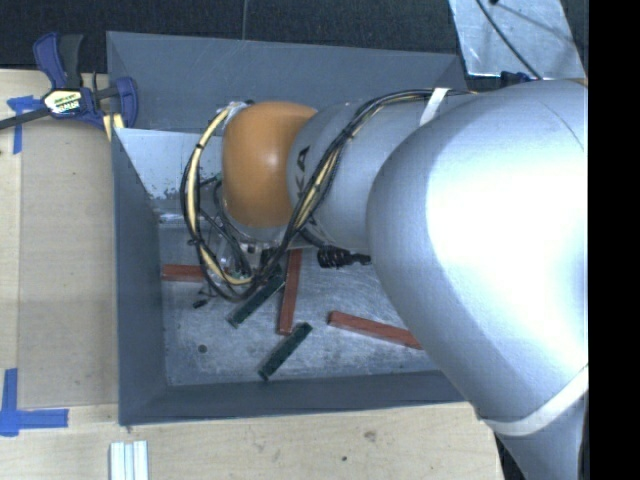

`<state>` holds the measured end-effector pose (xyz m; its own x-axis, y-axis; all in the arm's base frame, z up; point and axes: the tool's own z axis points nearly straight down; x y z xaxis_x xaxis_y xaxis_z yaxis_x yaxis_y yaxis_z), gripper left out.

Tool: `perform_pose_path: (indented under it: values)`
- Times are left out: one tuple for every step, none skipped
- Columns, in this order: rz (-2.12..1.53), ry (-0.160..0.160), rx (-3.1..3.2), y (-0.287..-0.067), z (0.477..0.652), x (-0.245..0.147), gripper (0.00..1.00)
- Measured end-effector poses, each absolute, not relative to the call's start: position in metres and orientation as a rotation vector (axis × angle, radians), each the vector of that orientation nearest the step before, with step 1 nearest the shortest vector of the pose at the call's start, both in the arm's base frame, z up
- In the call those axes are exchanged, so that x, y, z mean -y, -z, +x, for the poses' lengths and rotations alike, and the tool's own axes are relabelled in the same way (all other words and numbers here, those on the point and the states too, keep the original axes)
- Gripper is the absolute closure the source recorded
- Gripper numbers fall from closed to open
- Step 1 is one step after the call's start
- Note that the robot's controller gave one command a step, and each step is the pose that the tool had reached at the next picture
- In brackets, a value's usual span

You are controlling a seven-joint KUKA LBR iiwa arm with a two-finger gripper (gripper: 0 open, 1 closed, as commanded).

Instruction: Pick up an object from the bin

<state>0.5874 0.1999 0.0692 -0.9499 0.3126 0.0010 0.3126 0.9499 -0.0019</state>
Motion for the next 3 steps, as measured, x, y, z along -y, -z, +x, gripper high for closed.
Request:
perform_pose_path:
  values:
    - [-0.416, 0.004, 3.118, -0.07, 0.583, -0.242, 0.0]
    - [-0.421, 0.003, 3.118, -0.071, 0.584, -0.24, 1.0]
    - [-0.417, 0.008, 3.123, -0.197, 0.587, -0.24, 1.0]
